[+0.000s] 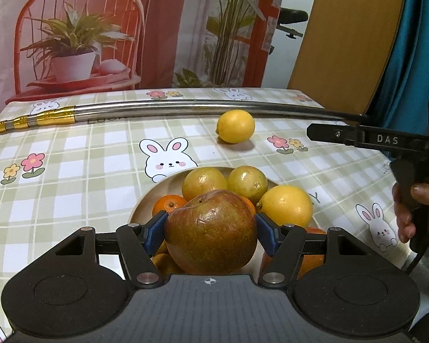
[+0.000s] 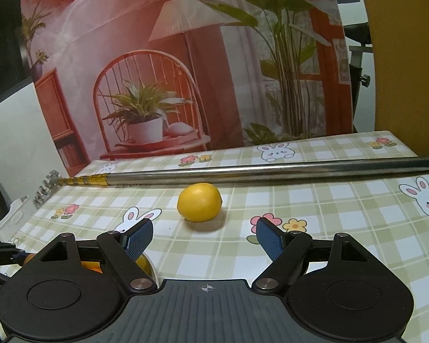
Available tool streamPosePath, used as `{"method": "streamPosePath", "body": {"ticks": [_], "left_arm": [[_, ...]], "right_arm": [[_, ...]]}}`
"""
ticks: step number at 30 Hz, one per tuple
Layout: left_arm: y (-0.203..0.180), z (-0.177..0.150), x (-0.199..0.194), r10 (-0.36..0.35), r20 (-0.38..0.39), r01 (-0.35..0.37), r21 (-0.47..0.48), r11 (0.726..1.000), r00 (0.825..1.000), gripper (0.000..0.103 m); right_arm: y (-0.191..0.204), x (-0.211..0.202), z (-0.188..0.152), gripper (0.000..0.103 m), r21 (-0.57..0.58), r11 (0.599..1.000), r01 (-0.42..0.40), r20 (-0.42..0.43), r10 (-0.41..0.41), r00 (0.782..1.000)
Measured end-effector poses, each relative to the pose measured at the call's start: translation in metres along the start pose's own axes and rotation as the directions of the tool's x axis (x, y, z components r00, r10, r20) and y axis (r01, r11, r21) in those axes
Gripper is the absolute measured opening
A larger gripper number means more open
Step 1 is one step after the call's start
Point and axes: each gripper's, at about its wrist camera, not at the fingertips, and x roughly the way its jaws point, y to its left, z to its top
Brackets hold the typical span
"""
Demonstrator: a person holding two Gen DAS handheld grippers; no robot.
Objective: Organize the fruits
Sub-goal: 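Carry the apple over the white plate with the left tool, then lower the apple onto the plate and open the left tool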
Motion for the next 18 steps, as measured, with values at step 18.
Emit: {"method": "streamPosePath", "body": {"ticks": [18], "left_arm": [[-0.007, -0.005, 0.010, 0.048, 0.004, -0.048, 0.024, 0.999, 0.999, 0.068]], "right_arm": [[0.001, 0.000, 0.001, 0.076, 0.000, 1.000, 0.005, -0.001, -0.005, 1.000]]}}
